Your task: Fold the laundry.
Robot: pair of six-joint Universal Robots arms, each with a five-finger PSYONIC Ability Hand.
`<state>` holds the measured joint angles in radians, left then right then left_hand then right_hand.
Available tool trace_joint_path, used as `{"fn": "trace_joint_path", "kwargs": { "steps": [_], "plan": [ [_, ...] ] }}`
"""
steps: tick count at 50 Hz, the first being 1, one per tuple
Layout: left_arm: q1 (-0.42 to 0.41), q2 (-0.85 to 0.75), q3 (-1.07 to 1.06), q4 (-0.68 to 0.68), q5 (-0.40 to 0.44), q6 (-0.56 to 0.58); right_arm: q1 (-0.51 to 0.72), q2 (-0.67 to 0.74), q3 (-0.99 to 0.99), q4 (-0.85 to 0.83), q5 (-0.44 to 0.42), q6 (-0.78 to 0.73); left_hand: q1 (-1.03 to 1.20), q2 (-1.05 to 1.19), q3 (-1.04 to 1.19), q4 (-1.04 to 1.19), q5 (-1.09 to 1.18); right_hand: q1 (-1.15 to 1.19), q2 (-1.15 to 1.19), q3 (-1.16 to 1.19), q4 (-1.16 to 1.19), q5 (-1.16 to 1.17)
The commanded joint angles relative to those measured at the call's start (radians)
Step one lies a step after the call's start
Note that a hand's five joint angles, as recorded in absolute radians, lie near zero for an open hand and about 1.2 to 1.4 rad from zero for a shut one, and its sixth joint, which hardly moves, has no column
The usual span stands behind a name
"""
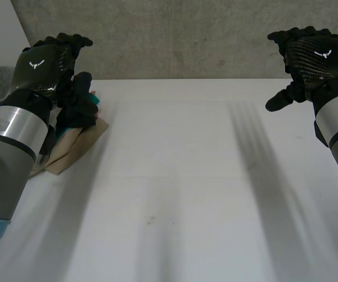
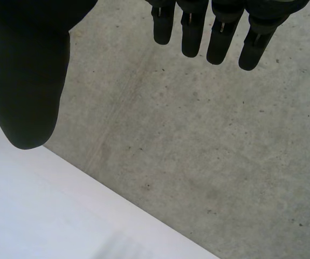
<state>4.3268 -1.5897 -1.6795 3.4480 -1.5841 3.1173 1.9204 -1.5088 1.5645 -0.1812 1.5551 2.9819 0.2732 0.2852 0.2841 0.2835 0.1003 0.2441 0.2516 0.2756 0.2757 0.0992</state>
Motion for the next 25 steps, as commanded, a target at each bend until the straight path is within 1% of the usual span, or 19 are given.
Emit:
{"fn": "trace_joint_path", "kwargs": {
  "steps": [1,7,11,12,15,16,19,20,23,24,25],
  "plan": [
    [0.001,0.001,0.006,0.002,0.003,0.001,-0.001,0.001,0.000,0.002,-0.003,-0.003,-0.099,-0.111,-0.110,-0.109,-0.100,-0.070,-0.077,-0.101,-0.101,-0.099],
    [0.004,-0.001,0.026,0.008,0.006,0.012,0.003,0.002,0.000,0.005,-0.004,-0.006,-0.098,-0.110,-0.109,-0.108,-0.099,-0.070,-0.077,-0.101,-0.101,-0.099],
    [0.019,-0.044,0.063,0.016,0.004,0.092,0.006,0.008,0.002,0.009,-0.004,-0.006,-0.089,-0.101,-0.100,-0.099,-0.091,-0.070,-0.077,-0.101,-0.101,-0.099],
    [0.046,-0.079,0.089,0.017,0.004,0.145,0.006,0.009,0.002,0.012,-0.006,-0.007,-0.092,-0.104,-0.103,-0.102,-0.094,-0.070,-0.077,-0.101,-0.101,-0.099],
    [0.114,-0.142,0.141,0.016,0.006,0.236,0.008,0.010,0.000,0.019,-0.007,-0.007,-0.092,-0.104,-0.103,-0.102,-0.094,-0.070,-0.077,-0.101,-0.101,-0.099],
    [0.154,-0.194,0.182,0.016,0.006,0.292,0.009,0.012,-0.001,0.023,-0.007,-0.007,-0.092,-0.104,-0.103,-0.102,-0.094,-0.070,-0.077,-0.101,-0.101,-0.099],
    [0.211,-0.277,0.245,0.017,0.012,0.372,0.009,0.012,-0.001,0.032,-0.012,-0.011,-0.095,-0.107,-0.106,-0.105,-0.096,-0.070,-0.077,-0.101,-0.101,-0.099],
    [0.244,-0.333,0.297,0.016,0.025,0.424,0.009,0.013,-0.003,0.035,-0.012,-0.012,-0.095,-0.107,-0.106,-0.105,-0.097,-0.070,-0.077,-0.101,-0.101,-0.099],
    [0.296,-0.419,0.374,0.013,0.067,0.489,0.011,0.016,0.000,0.039,-0.020,-0.023,-0.095,-0.107,-0.106,-0.105,-0.097,-0.070,-0.077,-0.101,-0.101,-0.099],
    [0.332,-0.482,0.417,0.008,0.109,0.521,0.011,0.016,0.000,0.039,-0.021,-0.026,-0.095,-0.107,-0.106,-0.105,-0.097,-0.070,-0.077,-0.101,-0.101,-0.099],
    [0.347,-0.512,0.437,0.008,0.134,0.533,0.011,0.016,0.002,0.039,-0.023,-0.030,-0.095,-0.107,-0.106,-0.105,-0.097,-0.070,-0.077,-0.101,-0.101,-0.099]
  ]
}}
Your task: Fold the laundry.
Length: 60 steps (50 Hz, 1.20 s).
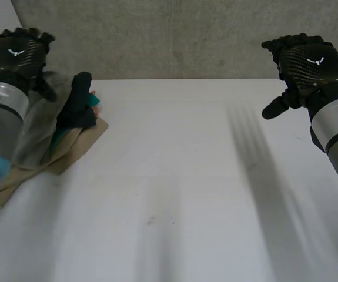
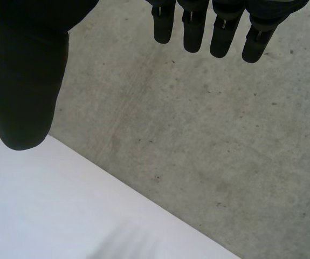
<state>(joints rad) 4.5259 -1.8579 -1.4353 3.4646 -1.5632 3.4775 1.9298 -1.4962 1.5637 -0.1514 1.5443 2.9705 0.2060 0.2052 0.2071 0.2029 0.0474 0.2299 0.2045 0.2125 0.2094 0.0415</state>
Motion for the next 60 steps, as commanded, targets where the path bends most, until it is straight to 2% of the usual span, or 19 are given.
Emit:
{"fn": "trace_joint_path", "kwargs": {
  "steps": [1,2,6,12,13,14,16,18,21,25,33,36,40,41,45,49,53,58,60],
  "plan": [
    [0.163,-0.268,0.212,-0.010,0.136,0.179,0.001,0.004,0.004,0.009,-0.013,-0.021,-0.028,-0.027,-0.029,-0.025,-0.044,-0.055,-0.030,-0.038,-0.035,-0.041],
    [0.186,-0.312,0.248,-0.010,0.179,0.187,0.001,0.004,0.004,0.009,-0.015,-0.025,-0.028,-0.027,-0.029,-0.025,-0.044,-0.055,-0.030,-0.038,-0.035,-0.041],
    [0.222,-0.409,0.317,-0.009,0.248,0.192,0.001,0.010,0.004,0.009,-0.015,-0.028,-0.028,-0.027,-0.029,-0.025,-0.044,-0.055,-0.030,-0.038,-0.035,-0.041],
    [0.229,-0.491,0.365,-0.009,0.281,0.195,0.001,0.034,0.006,0.007,-0.016,-0.030,0.077,0.078,0.076,0.081,0.061,-0.055,-0.030,-0.038,-0.035,-0.041],
    [0.231,-0.497,0.368,-0.007,0.282,0.195,0.001,0.040,0.006,0.009,-0.016,-0.030,0.200,0.201,0.199,0.203,0.184,-0.055,-0.030,-0.038,-0.035,-0.041],
    [0.231,-0.500,0.369,-0.004,0.281,0.195,0.001,0.050,0.006,0.009,-0.016,-0.030,0.608,0.609,0.607,0.611,0.592,-0.055,-0.030,-0.038,-0.035,-0.041],
    [0.226,-0.495,0.368,-0.002,0.276,0.195,0.001,0.056,0.004,0.007,-0.016,-0.031,1.103,1.104,1.102,1.106,1.087,-0.055,-0.030,-0.038,-0.035,-0.041],
    [0.214,-0.483,0.368,-0.001,0.270,0.192,0.001,0.065,0.004,0.009,-0.016,-0.036,1.190,1.191,1.189,1.193,1.174,-0.055,-0.030,-0.038,-0.035,-0.041],
    [0.194,-0.445,0.363,-0.001,0.264,0.181,0.001,0.071,0.004,0.009,-0.016,-0.045,1.190,1.191,1.189,1.193,1.174,-0.055,-0.030,-0.038,-0.035,-0.041],
    [0.138,-0.282,0.345,-0.001,0.246,0.129,0.001,0.073,0.004,0.007,-0.016,-0.050,1.190,1.191,1.189,1.193,1.174,-0.055,-0.030,-0.038,-0.035,-0.041],
    [-0.060,0.030,0.239,-0.001,0.245,-0.173,0.001,0.073,-0.001,0.007,-0.015,-0.050,1.190,1.191,1.189,1.193,1.174,-0.055,-0.030,-0.038,-0.035,-0.041],
    [-0.119,0.095,0.187,-0.001,0.250,-0.248,-0.003,0.071,-0.002,0.009,-0.015,-0.050,1.190,1.191,1.189,1.193,1.174,-0.055,-0.030,-0.038,-0.035,-0.041],
    [-0.256,0.082,0.122,0.008,0.253,-0.319,-0.009,0.067,-0.004,0.009,-0.015,-0.050,1.190,1.191,1.189,1.193,1.174,-0.055,-0.030,-0.038,-0.035,-0.041],
    [-0.327,0.042,0.115,0.013,0.249,-0.319,-0.011,0.067,-0.004,0.009,-0.015,-0.050,1.190,1.191,1.189,1.193,1.174,-0.055,-0.030,-0.038,-0.035,-0.041],
    [-0.442,-0.122,0.124,0.004,0.241,-0.302,-0.014,0.065,-0.005,0.009,-0.015,-0.050,1.190,1.191,1.189,1.193,1.174,-0.055,-0.030,-0.038,-0.035,-0.041],
    [-0.482,-0.239,0.128,-0.007,0.245,-0.285,-0.015,0.067,-0.011,0.009,-0.016,-0.050,1.162,1.162,1.160,1.165,1.146,-0.055,-0.030,-0.038,-0.035,-0.041],
    [-0.551,-0.253,0.127,-0.010,0.247,-0.275,-0.017,0.070,-0.020,0.009,-0.016,-0.051,-0.031,-0.031,-0.033,-0.028,-0.047,-0.055,-0.030,-0.038,-0.035,-0.041],
    [-0.545,-0.184,0.108,-0.010,0.242,-0.275,-0.040,0.076,-0.027,0.010,-0.016,-0.068,-0.031,-0.031,-0.033,-0.028,-0.047,-0.055,-0.030,-0.038,-0.035,-0.041],
    [-0.515,-0.112,0.081,-0.010,0.239,-0.271,-0.043,0.077,-0.027,0.018,-0.018,-0.097,-0.025,-0.024,-0.026,-0.022,-0.041,-0.055,-0.030,-0.038,-0.035,-0.041]
  ]
}}
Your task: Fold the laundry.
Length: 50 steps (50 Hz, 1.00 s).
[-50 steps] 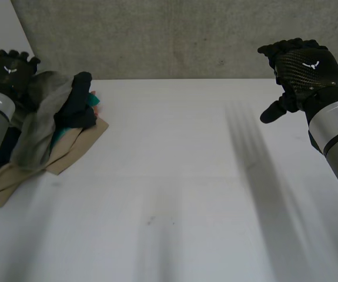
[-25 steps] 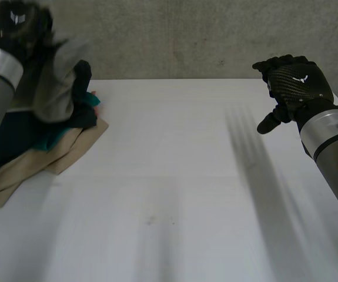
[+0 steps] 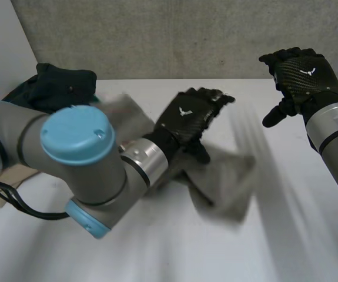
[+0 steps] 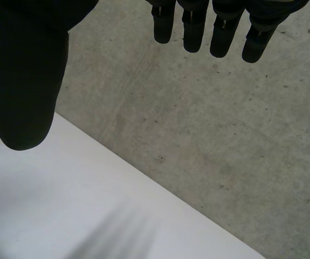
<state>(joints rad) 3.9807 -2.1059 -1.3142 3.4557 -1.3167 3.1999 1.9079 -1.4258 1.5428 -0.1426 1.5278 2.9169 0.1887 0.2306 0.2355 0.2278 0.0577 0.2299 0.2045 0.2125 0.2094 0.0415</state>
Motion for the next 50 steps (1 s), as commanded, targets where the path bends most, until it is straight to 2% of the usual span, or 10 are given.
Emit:
{"fn": "trace_joint_path", "kwargs": {
  "steps": [1,8,15,23,30,37,39,41,46,50],
  "plan": [
    [0.052,0.164,-0.055,0.000,-0.009,0.008,-0.018,0.011,-0.006,0.015,-0.003,-0.057,-0.002,-0.044,-0.049,-0.041,-0.045,-0.055,-0.030,-0.038,-0.035,-0.041],
    [0.219,0.320,-0.172,0.000,-0.006,0.041,-0.012,0.070,-0.038,0.198,-0.054,-0.243,0.048,0.006,0.001,0.009,0.005,-0.055,-0.030,-0.038,-0.035,-0.041],
    [0.328,0.282,-0.302,-0.079,0.000,0.191,0.051,0.099,-0.026,0.429,-0.093,-0.375,0.069,0.027,0.022,0.030,0.025,-0.055,-0.030,-0.038,-0.035,-0.041],
    [0.365,0.184,-0.399,-0.191,-0.001,0.373,0.114,0.226,0.000,0.213,-0.112,-0.384,0.083,0.042,0.037,0.044,0.040,-0.055,-0.030,-0.038,-0.035,-0.041],
    [0.397,0.181,-0.457,-0.185,-0.012,0.362,0.114,0.392,-0.113,0.167,-0.170,-0.378,0.122,0.080,0.075,0.083,0.078,0.131,0.156,0.148,0.151,0.145],
    [0.403,0.270,-0.539,-0.170,-0.012,0.356,0.082,0.495,-0.193,0.179,-0.330,-0.357,0.119,0.077,0.072,0.080,0.075,0.448,0.473,0.465,0.468,0.462],
    [0.405,0.297,-0.556,-0.155,-0.012,0.353,0.076,0.521,-0.217,0.179,-0.348,-0.334,0.119,0.077,0.072,0.080,0.075,0.682,0.707,0.699,0.702,0.696],
    [0.411,0.316,-0.571,-0.132,-0.013,0.338,0.074,0.536,-0.242,0.182,-0.351,-0.305,0.119,0.077,0.072,0.080,0.075,1.124,1.150,1.142,1.145,1.138],
    [0.434,0.336,-0.591,-0.087,-0.013,0.269,0.077,0.509,-0.248,0.184,-0.351,-0.294,0.119,0.077,0.072,0.080,0.075,1.166,1.192,1.184,1.187,1.180],
    [0.445,0.334,-0.591,-0.038,-0.013,0.175,0.085,0.382,-0.237,0.187,-0.351,-0.274,0.110,0.068,0.063,0.071,0.066,1.166,1.192,1.184,1.187,1.180]
  ]
}}
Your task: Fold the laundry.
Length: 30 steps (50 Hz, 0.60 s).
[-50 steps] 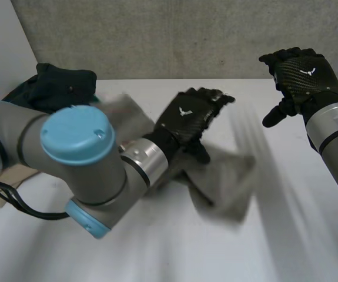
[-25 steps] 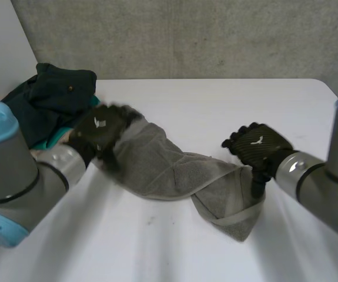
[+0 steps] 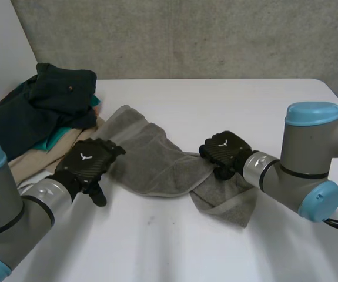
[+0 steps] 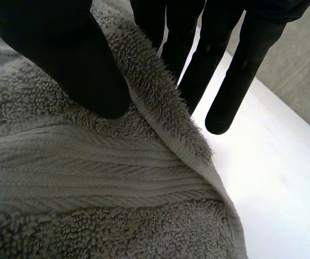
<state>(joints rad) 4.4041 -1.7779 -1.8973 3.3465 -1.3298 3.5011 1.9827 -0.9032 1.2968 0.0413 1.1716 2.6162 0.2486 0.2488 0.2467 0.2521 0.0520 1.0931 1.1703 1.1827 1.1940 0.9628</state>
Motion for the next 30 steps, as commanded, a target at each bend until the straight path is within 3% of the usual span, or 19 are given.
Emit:
{"fn": "trace_joint_path", "kwargs": {
  "steps": [1,5,11,19,21,26,27,30],
  "plan": [
    [0.023,0.002,-0.002,0.091,0.001,-0.161,0.011,-0.217,0.010,0.012,0.008,0.039,0.047,0.047,0.049,0.044,0.069,0.303,0.226,0.214,0.202,0.259],
    [0.020,-0.026,0.017,0.129,0.003,-0.218,0.018,-0.354,0.003,0.073,0.010,0.076,0.044,0.044,0.046,0.041,0.066,0.303,0.226,0.214,0.202,0.259],
    [-0.035,-0.139,0.076,0.143,0.000,-0.243,0.045,-0.440,-0.022,0.149,0.017,0.136,0.000,0.000,0.002,-0.003,0.022,0.303,0.226,0.214,0.202,0.259],
    [-0.150,-0.307,0.222,0.096,-0.003,-0.366,0.131,-0.482,-0.057,0.170,0.175,0.139,0.006,0.006,0.008,0.002,0.028,0.303,0.226,0.214,0.202,0.259],
    [-0.156,-0.325,0.253,0.085,-0.015,-0.379,0.142,-0.485,-0.057,0.173,0.180,0.140,0.032,0.032,0.034,0.029,0.054,0.303,0.226,0.214,0.202,0.259],
    [-0.161,-0.396,0.348,0.088,-0.211,-0.395,0.174,-0.509,-0.048,0.221,0.186,0.139,0.501,0.501,0.503,0.498,0.523,0.303,0.226,0.214,0.202,0.259],
    [-0.161,-0.416,0.381,0.091,-0.295,-0.395,0.173,-0.517,-0.047,0.227,0.186,0.139,0.761,0.761,0.763,0.757,0.783,0.303,0.226,0.214,0.202,0.259],
    [-0.160,-0.431,0.428,0.100,-0.391,-0.380,0.165,-0.548,-0.037,0.253,0.186,0.133,1.147,1.147,1.149,1.143,1.169,0.303,0.226,0.214,0.202,0.259]
  ]
}}
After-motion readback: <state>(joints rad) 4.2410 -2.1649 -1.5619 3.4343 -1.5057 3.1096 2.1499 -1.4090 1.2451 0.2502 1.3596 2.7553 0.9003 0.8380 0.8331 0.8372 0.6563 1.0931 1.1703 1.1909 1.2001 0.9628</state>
